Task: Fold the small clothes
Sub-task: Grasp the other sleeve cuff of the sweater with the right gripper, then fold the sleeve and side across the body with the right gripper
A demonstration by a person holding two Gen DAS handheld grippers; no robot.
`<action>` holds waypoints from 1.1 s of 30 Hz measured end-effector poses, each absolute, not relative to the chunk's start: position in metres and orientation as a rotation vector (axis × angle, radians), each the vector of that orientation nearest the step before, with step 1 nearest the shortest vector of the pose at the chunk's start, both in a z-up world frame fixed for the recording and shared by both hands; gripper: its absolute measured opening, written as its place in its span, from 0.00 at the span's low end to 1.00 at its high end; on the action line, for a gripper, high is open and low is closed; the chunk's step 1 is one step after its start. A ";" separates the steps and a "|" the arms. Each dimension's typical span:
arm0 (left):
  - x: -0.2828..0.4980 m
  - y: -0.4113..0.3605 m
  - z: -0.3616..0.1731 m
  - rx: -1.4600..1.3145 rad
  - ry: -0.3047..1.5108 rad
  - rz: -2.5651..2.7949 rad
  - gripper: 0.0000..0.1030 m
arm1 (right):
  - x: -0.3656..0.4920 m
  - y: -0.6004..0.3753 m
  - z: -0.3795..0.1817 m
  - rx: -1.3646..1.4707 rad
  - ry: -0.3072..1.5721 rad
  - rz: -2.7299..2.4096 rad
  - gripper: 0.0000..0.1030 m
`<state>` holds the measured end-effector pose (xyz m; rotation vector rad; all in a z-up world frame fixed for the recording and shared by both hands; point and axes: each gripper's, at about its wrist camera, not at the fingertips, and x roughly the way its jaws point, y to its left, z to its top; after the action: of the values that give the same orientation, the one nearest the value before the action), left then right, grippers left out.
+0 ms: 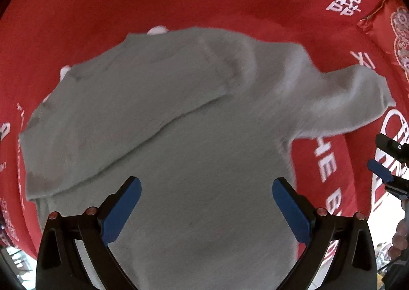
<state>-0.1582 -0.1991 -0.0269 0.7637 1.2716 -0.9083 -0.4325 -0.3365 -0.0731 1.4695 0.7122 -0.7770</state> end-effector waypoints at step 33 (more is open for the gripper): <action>-0.157 -0.301 -0.073 0.811 1.173 -0.841 1.00 | -0.471 -0.441 -0.101 1.738 -0.107 -0.456 0.06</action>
<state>-0.1569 -0.3008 -0.0729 0.8107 1.1728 -0.8412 -0.4710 -0.4413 -0.1014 1.7383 -0.1068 -0.4561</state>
